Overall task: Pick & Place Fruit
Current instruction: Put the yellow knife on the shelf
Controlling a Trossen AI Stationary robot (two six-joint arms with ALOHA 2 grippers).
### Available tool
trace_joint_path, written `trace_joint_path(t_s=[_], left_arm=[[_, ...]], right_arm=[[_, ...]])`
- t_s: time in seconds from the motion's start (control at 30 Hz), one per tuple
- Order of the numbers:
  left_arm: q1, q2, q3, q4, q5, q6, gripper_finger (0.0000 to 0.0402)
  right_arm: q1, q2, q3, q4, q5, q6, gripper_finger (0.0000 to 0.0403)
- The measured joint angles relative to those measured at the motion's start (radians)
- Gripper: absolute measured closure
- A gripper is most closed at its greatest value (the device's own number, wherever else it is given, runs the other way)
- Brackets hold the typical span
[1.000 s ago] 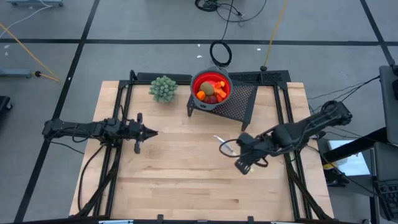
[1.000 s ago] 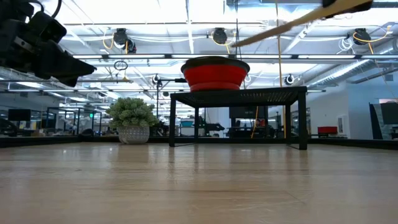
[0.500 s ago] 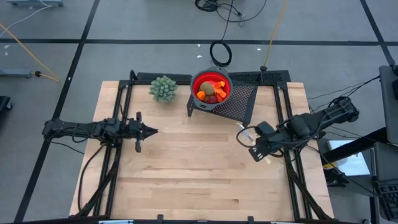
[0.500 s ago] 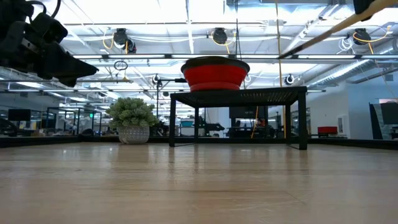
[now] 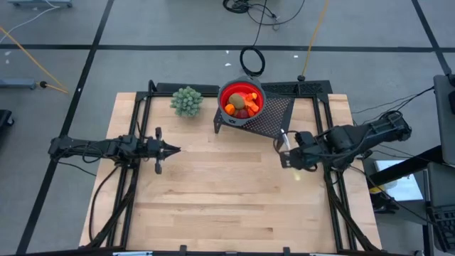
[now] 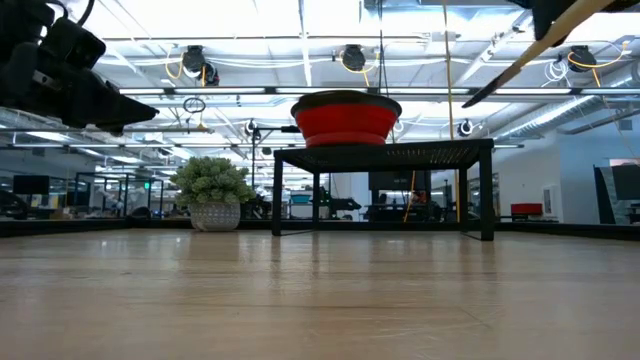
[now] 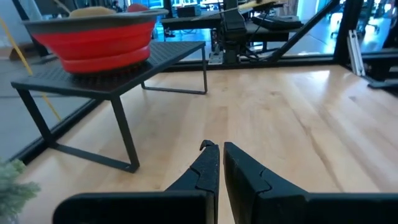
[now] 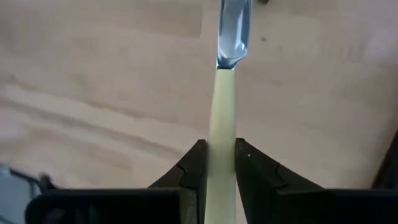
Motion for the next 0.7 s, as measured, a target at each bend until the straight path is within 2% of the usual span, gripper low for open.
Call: trace_joint_path(t_s=[0.23, 0.53, 0.7], left_arm=[[0.000, 0.000, 0.000, 0.000, -0.003, 0.163, 0.0376], [0.000, 0.000, 0.000, 0.006, -0.095, 0.252, 0.0376], [0.000, 0.000, 0.000, 0.007, -0.097, 0.299, 0.0376]], right_arm=[[-0.094, 0.022, 0.000, 0.004, 0.018, 0.049, 0.0348], [-0.248, 0.070, 0.000, 0.035, 0.022, 0.018, 0.0348], [-0.322, 0.090, 0.001, 0.089, 0.094, -0.005, 0.0348]])
